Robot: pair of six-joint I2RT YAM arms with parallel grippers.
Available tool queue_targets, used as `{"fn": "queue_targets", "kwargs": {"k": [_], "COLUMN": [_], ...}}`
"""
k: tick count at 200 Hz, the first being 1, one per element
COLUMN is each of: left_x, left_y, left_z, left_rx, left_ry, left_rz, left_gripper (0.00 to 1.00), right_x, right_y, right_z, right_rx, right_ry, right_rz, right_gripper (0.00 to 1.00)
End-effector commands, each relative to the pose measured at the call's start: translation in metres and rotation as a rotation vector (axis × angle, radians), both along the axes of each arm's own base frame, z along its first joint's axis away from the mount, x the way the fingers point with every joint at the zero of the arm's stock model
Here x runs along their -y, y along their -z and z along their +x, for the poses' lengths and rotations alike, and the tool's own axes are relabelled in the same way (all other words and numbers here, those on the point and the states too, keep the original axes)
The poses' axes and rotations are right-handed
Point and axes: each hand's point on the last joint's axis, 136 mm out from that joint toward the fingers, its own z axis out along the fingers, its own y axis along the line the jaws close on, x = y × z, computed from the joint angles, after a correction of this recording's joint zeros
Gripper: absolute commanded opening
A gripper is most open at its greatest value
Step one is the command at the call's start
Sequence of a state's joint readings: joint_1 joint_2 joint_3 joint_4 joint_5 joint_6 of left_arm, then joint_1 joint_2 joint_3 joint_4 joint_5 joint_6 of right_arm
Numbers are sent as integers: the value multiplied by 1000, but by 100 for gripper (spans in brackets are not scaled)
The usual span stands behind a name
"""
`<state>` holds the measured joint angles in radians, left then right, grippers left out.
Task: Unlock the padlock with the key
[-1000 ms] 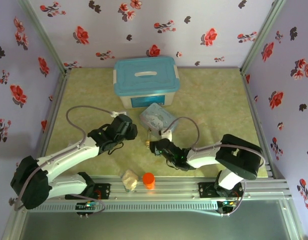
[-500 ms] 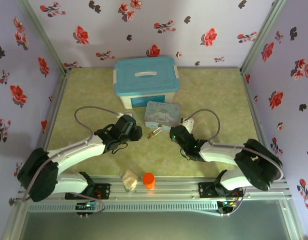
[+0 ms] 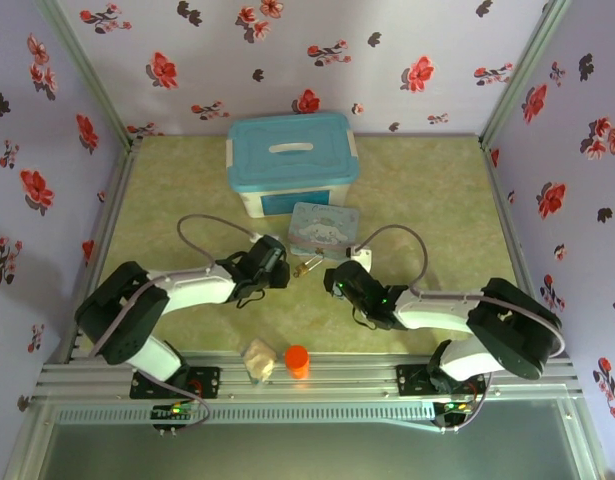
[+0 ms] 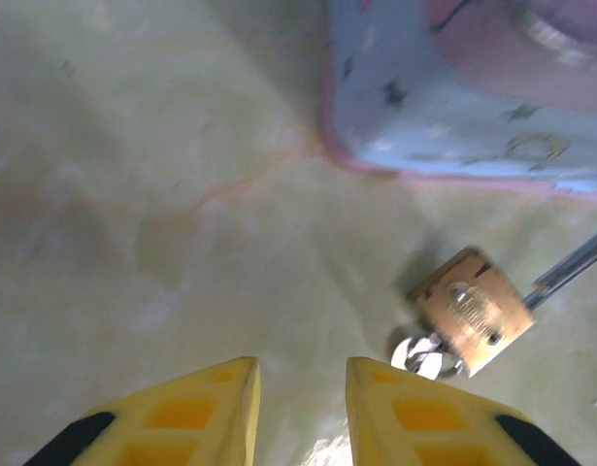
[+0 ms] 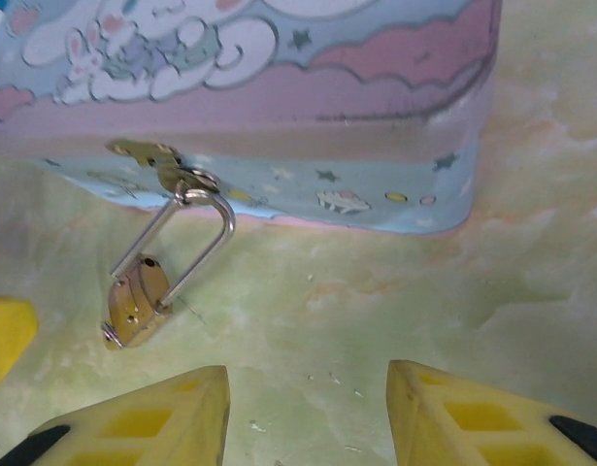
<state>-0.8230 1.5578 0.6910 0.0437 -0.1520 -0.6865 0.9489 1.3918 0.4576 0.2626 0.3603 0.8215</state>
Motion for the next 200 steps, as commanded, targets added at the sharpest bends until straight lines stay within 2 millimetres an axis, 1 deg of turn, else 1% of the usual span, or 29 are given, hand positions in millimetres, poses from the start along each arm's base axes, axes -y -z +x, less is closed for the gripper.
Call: {"fn": "queue_targets", "kwargs": {"k": [1, 13, 34, 49, 66, 82, 102, 118, 133, 153, 165, 180, 192, 200], "left_x": [38, 46, 62, 69, 75, 78, 82, 91, 103, 109, 105, 94, 90, 88], "left_y": [-31, -29, -22, -14, -7, -10, -16, -22, -23, -16, -10, -7, -15, -24], "left_z": [26, 27, 22, 18, 12, 6, -7, -18, -29, -37, -36, -33, -34, -35], "left_rx": [164, 171, 169, 166, 147, 161, 173, 178, 163, 133, 122, 132, 144, 157], "left_ry": [104, 135, 201, 228, 255, 251, 272, 303, 334, 330, 294, 243, 234, 233], "left_rz": [-79, -103, -174, -216, -249, -315, -347, -370, -385, -401, -399, -403, -431, -445], "left_gripper": [28, 29, 28, 27, 31, 32, 32, 32, 32, 31, 28, 23, 23, 23], "right_x": [1, 8, 18, 25, 32, 37, 41, 42, 40, 27, 18, 6, 1, -1], "right_y": [-1, -1, -1, 0, 0, 1, 4, 7, 10, 11, 10, 8, 8, 8], "right_z": [-2, -4, -9, -12, -14, -17, -19, -19, -18, -17, -17, -17, -17, -16], "right_rx": [6, 11, 10, 10, 13, 11, 7, 4, 1, 1, 7, 2, -4, -5], "right_ry": [28, 40, 55, 69, 81, 89, 93, 97, 94, 43, 6, -50, -79, -94], "right_rz": [55, 54, 40, 42, 44, 38, 27, 19, 19, 39, 65, 105, 93, 72], "right_gripper": [45, 45, 45, 45, 45, 46, 45, 46, 46, 47, 48, 51, 51, 51]}}
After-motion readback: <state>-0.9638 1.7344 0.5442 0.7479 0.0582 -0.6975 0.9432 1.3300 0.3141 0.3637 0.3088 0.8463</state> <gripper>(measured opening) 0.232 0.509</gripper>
